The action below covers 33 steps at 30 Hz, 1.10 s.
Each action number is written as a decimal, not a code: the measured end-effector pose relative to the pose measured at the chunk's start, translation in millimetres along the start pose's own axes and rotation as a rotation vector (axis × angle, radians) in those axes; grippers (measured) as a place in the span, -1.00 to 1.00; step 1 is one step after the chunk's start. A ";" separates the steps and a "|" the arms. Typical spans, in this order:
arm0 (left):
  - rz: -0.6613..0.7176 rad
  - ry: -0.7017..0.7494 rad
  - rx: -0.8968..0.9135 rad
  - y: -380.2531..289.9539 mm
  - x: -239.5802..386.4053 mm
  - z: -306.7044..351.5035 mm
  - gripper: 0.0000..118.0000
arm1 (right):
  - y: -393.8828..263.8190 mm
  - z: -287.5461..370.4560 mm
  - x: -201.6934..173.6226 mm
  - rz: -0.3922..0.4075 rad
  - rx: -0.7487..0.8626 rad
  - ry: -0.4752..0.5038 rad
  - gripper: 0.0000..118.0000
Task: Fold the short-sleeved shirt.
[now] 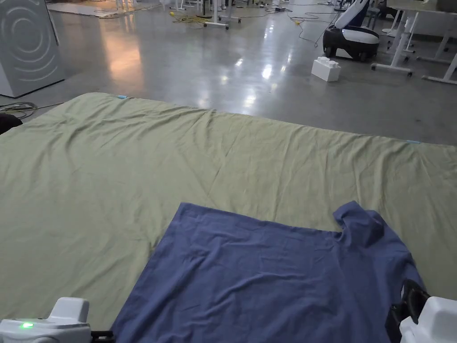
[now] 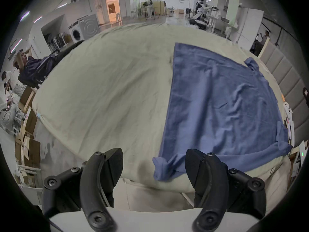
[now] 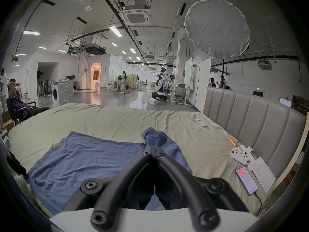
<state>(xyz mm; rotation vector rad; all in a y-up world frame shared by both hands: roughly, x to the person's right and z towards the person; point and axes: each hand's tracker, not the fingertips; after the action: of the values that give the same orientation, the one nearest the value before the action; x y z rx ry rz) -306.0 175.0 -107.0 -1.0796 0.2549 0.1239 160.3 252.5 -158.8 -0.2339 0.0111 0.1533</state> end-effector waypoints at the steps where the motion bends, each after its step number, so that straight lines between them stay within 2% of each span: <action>1: 0.003 0.001 -0.023 1.7 0.2 -9.0 0.31 | -0.9 0.5 0.3 0.000 -0.004 -0.001 -0.99; 4: -0.020 -0.034 -0.131 -2.5 10.0 -24.1 0.20 | -4.3 0.5 1.2 -0.003 -0.019 -0.002 -0.99; 7: -0.026 -0.014 -0.100 -0.6 8.4 -26.6 0.17 | -8.1 2.7 3.6 -0.004 -0.029 -0.006 -0.99; 10: -0.079 -0.033 -0.090 0.2 11.9 -23.8 -0.25 | -12.7 2.8 7.8 -0.008 -0.040 -0.011 -0.99; 11: -0.095 -0.040 -0.084 0.9 13.9 -22.5 -0.57 | -14.1 2.7 9.4 -0.007 -0.045 -0.012 -0.99; 12: -0.100 -0.044 -0.081 1.6 15.0 -21.4 -0.73 | -15.0 2.6 11.1 -0.006 -0.052 -0.011 -0.99; 13: -0.108 -0.055 -0.085 2.4 15.7 -22.0 -0.80 | -15.6 3.2 14.3 -0.008 -0.059 -0.011 -0.99; 17: -0.128 -0.057 -0.089 2.4 20.4 -13.2 -0.87 | -13.7 11.8 36.8 -0.010 -0.105 0.000 -0.99; 20: -0.124 -0.068 -0.076 1.8 18.0 -4.7 -0.87 | -16.3 16.6 58.0 0.027 -0.245 0.050 -0.99; 22: -0.117 -0.076 -0.068 0.8 15.4 -0.4 -0.87 | -22.0 21.1 75.1 0.006 -0.332 0.052 -0.98; 25: -0.100 -0.083 -0.059 -0.9 14.4 3.4 -0.87 | -39.4 27.5 93.1 0.002 -0.478 0.018 -0.54; 27: -0.093 -0.085 -0.056 -1.6 16.3 4.5 -0.87 | -53.5 33.7 99.4 0.032 -0.514 0.007 -0.48; 28: -0.093 -0.084 -0.057 -2.1 17.2 5.1 -0.87 | -60.5 34.9 100.6 0.059 -0.565 0.000 -0.37; 31: -0.100 -0.080 -0.054 -2.6 20.0 7.4 -0.87 | -81.7 35.9 103.6 0.058 -0.688 -0.017 0.09; 33: -0.106 -0.075 -0.050 -1.9 22.3 9.3 -0.87 | -92.2 36.3 101.0 0.083 -0.691 -0.041 0.16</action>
<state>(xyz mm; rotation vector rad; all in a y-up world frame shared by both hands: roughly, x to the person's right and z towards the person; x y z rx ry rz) -282.8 181.8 -107.1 -1.1336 0.1273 0.0761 273.9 187.5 -105.1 -0.9205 -0.0745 0.2412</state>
